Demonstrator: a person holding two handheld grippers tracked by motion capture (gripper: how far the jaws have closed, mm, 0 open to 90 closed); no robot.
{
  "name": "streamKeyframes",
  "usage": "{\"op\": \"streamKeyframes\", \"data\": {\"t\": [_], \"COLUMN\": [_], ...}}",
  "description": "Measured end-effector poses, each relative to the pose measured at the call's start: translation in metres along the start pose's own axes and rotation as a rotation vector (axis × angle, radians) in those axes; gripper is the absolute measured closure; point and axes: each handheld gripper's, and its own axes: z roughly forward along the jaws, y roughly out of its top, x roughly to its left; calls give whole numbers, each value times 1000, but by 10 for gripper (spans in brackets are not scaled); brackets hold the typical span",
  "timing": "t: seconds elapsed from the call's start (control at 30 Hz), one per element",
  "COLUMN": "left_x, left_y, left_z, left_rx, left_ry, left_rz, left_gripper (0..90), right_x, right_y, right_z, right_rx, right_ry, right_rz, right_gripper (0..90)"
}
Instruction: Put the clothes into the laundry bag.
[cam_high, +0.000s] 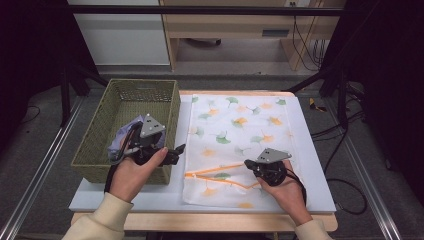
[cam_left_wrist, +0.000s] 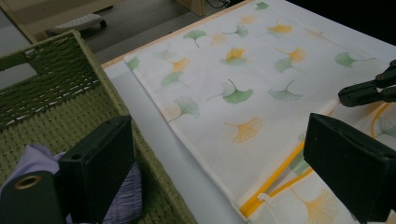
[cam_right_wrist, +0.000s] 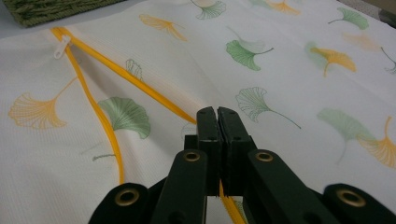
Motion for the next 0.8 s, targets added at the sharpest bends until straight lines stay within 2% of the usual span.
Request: {"op": "streamKeyframes", "data": {"t": [0.23,0.47,0.63,0.8], "left_x": [14,29,33,36], "left_y": [3,-2,-4,-3], "left_z": [-6,-11,-13,-16], "left_rx": [28,59,54,63], "left_ry": [30,48,55,66], "left_rz": [5,-15,-24,-15], "left_gripper": [83,83,83,82], "right_x": [-1,0,0,0], "right_y": [0,0,0,0], "right_z": [0,0,0,0], "right_rx": [-1,0,2,0], "right_ry": [1,1,-1,1], "right_rz": [2,1,3,1], "right_gripper": [889,888,889,888]}}
